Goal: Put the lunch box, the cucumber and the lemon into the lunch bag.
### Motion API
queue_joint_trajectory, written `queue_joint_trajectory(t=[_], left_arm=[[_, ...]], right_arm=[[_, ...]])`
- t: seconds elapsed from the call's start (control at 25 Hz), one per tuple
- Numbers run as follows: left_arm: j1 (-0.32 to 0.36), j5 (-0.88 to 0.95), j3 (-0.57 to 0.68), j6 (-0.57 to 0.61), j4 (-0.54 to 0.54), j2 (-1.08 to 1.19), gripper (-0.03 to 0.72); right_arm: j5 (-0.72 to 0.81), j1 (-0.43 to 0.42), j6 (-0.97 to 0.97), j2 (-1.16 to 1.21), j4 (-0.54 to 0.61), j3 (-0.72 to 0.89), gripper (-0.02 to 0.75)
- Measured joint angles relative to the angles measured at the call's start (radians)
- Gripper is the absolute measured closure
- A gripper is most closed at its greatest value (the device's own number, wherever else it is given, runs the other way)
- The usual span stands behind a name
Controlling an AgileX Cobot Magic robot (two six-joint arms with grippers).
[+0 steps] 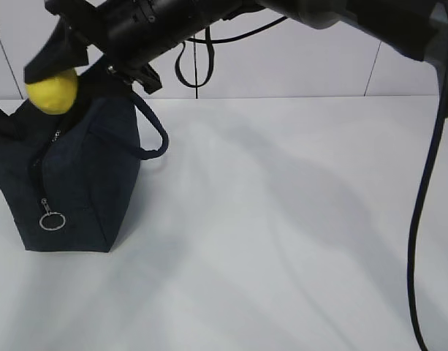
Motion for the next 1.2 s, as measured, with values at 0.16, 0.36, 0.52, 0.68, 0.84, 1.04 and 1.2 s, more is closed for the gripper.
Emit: queue_joint_trajectory(t=[0.16,0.36,0.52,0.68,0.84,1.04,1.2], left_arm=[[0.0,0.0,0.0,0.0,0.0,0.0,0.694],[0.0,0.0,0.0,0.0,0.0,0.0,0.694],[0.0,0.0,0.0,0.0,0.0,0.0,0.694],[0.0,0.0,0.0,0.0,0.0,0.0,0.694],[0.0,0.0,0.0,0.0,0.0,0.0,0.694],[0.0,0.0,0.0,0.0,-0.002,0.0,0.694],[0.0,0.0,0.0,0.0,-0.003,0.0,0.694]], right_arm=[[-0.032,0.002,-0.081,0.002,0.147,-0.002,0.363],[-0.176,0.002,-0.092,0.023,0.138,-0.002,0.364],[-0.254,0.002,-0.094,0.077,0.135,-0.002,0.364],[-0.267,0.002,-0.094,0.134,0.135,-0.002,0.363],[-0.272,0.002,-0.065,0.161,0.073,-0.002,0.364],[-0.266,0.002,0.097,0.163,-0.176,-0.002,0.36],[-0.26,0.002,0.123,0.163,-0.204,-0.002,0.355]])
